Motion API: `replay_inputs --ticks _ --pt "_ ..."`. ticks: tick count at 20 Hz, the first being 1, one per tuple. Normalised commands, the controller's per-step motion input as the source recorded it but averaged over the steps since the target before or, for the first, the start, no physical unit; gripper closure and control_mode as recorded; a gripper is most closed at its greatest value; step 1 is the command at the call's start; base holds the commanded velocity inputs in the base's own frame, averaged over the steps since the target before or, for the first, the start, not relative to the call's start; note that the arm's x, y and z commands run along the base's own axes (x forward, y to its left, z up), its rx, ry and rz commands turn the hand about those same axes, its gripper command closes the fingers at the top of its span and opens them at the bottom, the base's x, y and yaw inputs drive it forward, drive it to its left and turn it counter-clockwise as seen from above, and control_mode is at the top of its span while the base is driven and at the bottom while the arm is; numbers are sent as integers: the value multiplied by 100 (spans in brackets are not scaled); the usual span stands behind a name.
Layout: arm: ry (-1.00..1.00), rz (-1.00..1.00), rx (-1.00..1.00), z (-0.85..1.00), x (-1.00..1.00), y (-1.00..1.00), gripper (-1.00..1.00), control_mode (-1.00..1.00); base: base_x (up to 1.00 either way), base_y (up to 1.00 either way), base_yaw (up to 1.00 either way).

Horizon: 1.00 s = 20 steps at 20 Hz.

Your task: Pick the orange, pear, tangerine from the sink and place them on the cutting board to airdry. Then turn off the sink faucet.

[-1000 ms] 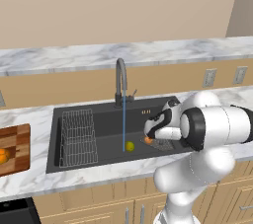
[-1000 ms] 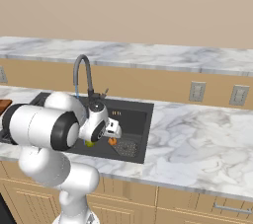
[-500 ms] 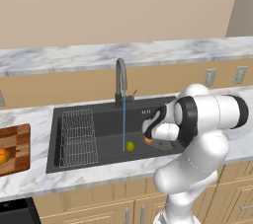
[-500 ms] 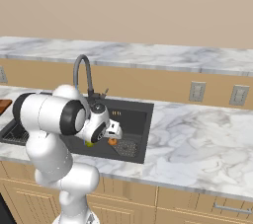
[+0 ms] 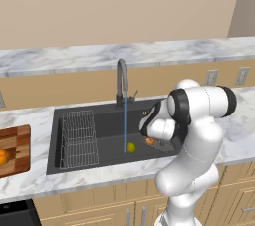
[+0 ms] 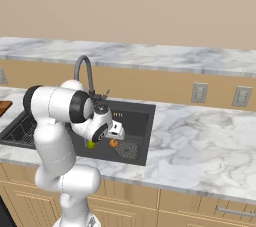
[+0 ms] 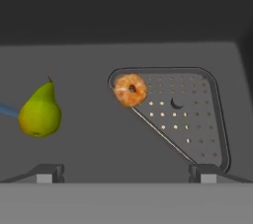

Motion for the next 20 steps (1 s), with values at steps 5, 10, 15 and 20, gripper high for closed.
replay_inputs --ticks 5,10,15,20 --pt "0 0 0 -23 12 0 -100 -100 0 0 0" --pt "0 0 0 -30 8 0 -100 -100 0 0 0" --pt "0 0 0 -27 18 0 -100 -100 0 0 0" --pt "1 0 0 -23 23 0 -100 -100 0 0 0"
